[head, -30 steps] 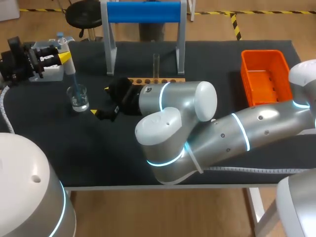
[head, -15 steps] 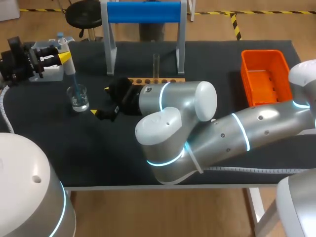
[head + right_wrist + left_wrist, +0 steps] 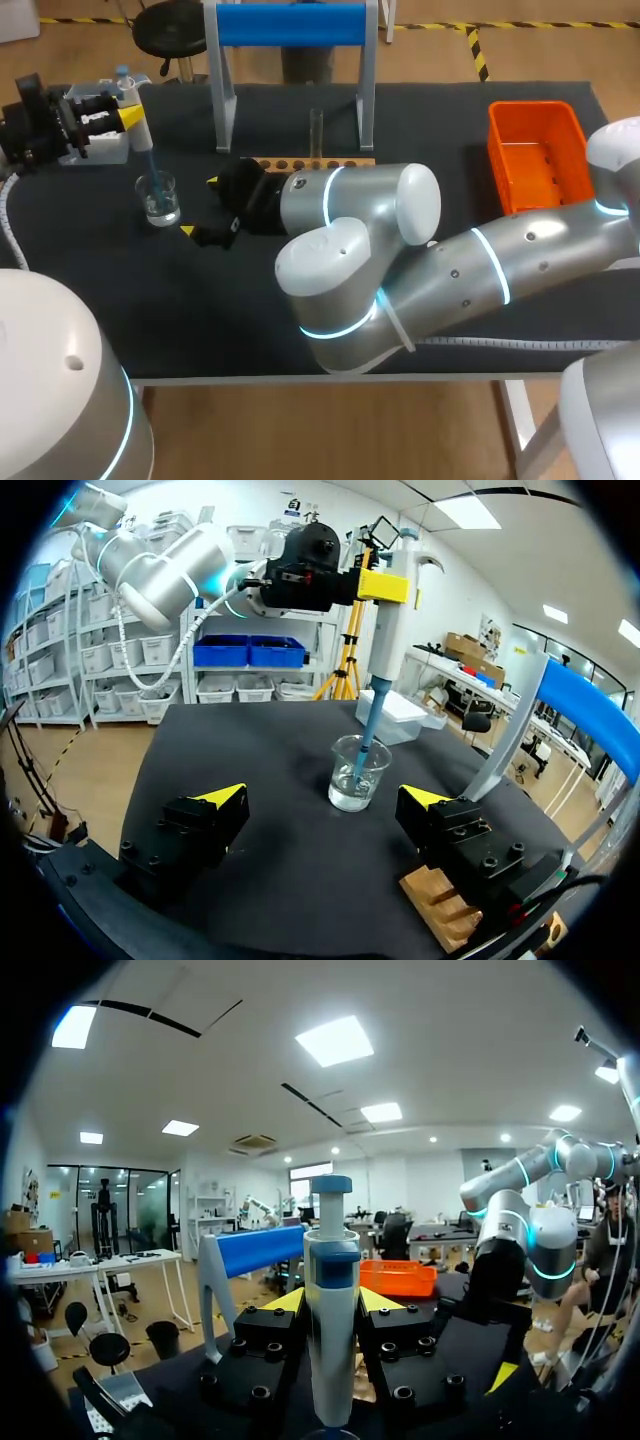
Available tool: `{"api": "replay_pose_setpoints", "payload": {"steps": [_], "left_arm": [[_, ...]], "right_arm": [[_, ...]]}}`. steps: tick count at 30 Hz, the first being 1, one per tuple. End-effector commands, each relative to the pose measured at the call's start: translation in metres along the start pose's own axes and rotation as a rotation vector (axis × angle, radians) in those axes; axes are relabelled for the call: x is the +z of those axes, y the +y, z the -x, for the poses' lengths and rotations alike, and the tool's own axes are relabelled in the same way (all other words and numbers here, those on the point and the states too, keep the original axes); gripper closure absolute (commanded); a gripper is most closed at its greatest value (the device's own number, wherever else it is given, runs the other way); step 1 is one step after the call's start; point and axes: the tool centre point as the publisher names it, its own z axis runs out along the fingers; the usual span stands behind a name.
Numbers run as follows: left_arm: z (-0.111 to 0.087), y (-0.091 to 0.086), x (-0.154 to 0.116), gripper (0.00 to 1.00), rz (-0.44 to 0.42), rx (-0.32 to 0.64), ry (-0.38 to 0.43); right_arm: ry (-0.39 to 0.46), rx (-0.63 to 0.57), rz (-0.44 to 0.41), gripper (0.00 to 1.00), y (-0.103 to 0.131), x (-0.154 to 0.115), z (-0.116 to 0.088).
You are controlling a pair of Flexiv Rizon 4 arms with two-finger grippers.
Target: Invert the test tube, pick up the pipette, mount the tip to pipette, aspirate from beaker and dispense into the tube, eject the tip, return the pipette, and cap with the stopper.
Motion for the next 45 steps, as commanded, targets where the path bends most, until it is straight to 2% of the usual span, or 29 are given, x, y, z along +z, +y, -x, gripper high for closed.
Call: {"api": "replay_pose_setpoints", "payload": {"steps": [1, 12, 19, 24, 37, 45], "left_arm": [[0.001, 0.000, 0.000, 1.00, 0.002, -0.001, 0.001], [0.001, 0.000, 0.000, 1.00, 0.002, -0.001, 0.001], [0.001, 0.000, 0.000, 1.00, 0.002, -0.001, 0.001], [0.001, 0.000, 0.000, 1.00, 0.002, -0.001, 0.001], [0.001, 0.000, 0.000, 1.00, 0.002, -0.001, 0.001], [0.001, 0.000, 0.000, 1.00, 0.002, -0.001, 0.001]], "right_arm": [[0.089, 0.007, -0.013, 0.00, 0.011, -0.026, 0.016], [0.207, -0.048, 0.056, 0.00, 0.053, -0.069, 0.034], [0.276, -0.061, 0.102, 0.00, 0.078, -0.087, 0.043], [0.346, -0.042, 0.141, 0.00, 0.093, -0.093, 0.052], [0.561, -0.115, 0.226, 0.00, 0.134, -0.105, 0.064], [0.646, -0.125, 0.251, 0.00, 0.158, -0.105, 0.073]]}}
